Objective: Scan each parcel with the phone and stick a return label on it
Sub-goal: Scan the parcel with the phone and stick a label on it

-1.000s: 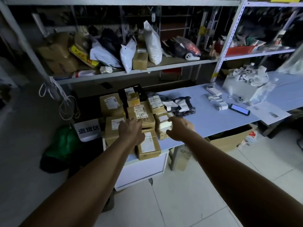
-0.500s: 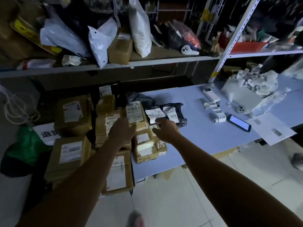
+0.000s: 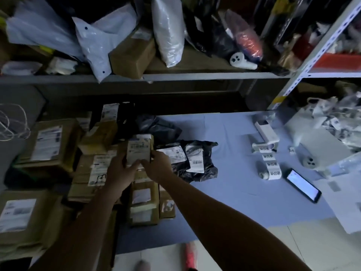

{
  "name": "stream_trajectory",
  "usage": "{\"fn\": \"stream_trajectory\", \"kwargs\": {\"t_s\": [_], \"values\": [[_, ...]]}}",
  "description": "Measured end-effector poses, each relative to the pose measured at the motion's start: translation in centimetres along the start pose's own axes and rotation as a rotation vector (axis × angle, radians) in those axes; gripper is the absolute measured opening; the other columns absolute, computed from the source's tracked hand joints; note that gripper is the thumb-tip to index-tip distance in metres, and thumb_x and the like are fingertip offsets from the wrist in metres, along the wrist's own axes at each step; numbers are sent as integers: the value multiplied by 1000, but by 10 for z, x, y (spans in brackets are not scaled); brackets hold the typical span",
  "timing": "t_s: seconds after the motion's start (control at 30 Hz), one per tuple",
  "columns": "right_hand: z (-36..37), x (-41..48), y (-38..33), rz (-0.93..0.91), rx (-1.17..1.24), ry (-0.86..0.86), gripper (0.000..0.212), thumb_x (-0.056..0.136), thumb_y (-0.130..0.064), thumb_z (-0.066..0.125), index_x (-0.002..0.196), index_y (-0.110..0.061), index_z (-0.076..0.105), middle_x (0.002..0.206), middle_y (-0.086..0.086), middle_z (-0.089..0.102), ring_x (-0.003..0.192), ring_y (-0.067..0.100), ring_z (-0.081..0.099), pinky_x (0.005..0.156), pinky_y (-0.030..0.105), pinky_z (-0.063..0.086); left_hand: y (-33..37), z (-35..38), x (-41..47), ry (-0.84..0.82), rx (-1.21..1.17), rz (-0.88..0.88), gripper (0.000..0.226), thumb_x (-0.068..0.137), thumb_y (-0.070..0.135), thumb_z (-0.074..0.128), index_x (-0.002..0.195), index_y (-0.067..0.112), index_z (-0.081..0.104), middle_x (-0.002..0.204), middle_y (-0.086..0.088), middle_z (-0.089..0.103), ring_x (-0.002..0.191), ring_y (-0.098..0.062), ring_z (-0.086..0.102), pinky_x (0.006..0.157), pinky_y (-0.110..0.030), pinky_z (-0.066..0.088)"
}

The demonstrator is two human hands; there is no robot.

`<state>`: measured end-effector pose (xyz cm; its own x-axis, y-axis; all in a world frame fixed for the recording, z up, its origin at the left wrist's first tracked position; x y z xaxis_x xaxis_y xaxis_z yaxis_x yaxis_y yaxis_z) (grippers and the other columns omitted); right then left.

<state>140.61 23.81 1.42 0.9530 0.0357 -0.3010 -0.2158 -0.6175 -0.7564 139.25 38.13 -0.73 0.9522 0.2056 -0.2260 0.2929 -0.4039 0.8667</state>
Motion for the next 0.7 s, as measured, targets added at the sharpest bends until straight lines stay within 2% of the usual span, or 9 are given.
{"fn": "stream_trajectory", "kwargs": {"t_s": [0.07,0.2,0.3,0.33,0.43,0.5,0.53,0.63,0.7], "values": [[-14,6,7,-41,46,24,36,94,-27,64,127,-14,66,115,8,73,96,26,69,81,39,60,6,12,-1,31,-41,38,25,93,27,70,115,37,64,105,13,69,97,-11,66,80,-30,53],[-52,9,21,-135,99,53,29,91,-19,67,120,-16,70,113,1,75,96,19,71,83,38,60,25,39,-11,98,-95,79,33,92,25,73,124,20,67,111,3,72,102,-19,69,87,-42,58],[-88,2,36,-163,76,72,28,91,-18,68,119,-16,72,113,1,75,96,19,71,84,39,60,46,65,-29,73,-134,92,34,92,29,73,124,32,62,105,35,66,96,10,64,78,-26,54],[-99,-2,43,-164,69,75,31,91,-18,68,122,-16,72,115,1,75,97,20,71,85,38,59,52,74,-35,56,-111,116,33,92,31,72,123,37,60,103,42,62,93,14,62,76,-22,52],[-129,-25,69,-135,81,118,35,90,-17,69,125,-19,70,115,-2,75,94,16,71,78,29,58,66,104,-58,-12,-117,154,38,94,32,70,130,32,59,114,31,58,98,7,60,79,-18,51],[-144,-46,92,-72,120,153,36,89,-17,69,125,-22,70,111,-4,75,85,12,71,67,27,59,72,126,-76,-54,-125,200,33,95,25,69,123,37,56,105,43,56,93,17,58,70,-5,48],[-150,-57,104,-40,137,170,35,89,-17,68,123,-24,70,108,-5,76,82,11,71,65,28,59,73,138,-86,-73,-124,227,34,95,21,69,121,38,55,104,44,56,92,18,58,69,-4,48],[-169,-87,143,34,191,224,34,88,-14,67,120,-25,72,102,-9,76,83,6,72,67,26,60,77,176,-111,-152,-137,230,35,93,17,70,124,31,60,108,13,64,95,-4,64,78,-21,54],[-181,-104,168,69,217,242,35,88,-12,67,119,-27,73,99,-13,75,77,-3,70,62,19,59,75,200,-125,-207,-160,238,38,92,13,71,124,32,61,105,15,66,95,-4,65,76,-15,52]]}}
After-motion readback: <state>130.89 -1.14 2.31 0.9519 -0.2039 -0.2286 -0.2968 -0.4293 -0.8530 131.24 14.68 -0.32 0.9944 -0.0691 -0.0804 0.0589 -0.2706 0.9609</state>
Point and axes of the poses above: each hand's wrist, its own x-axis towards the middle knuckle, its own z-axis out of the palm, y = z × x, the point moved 2 cm from there along x, towards the middle knuckle
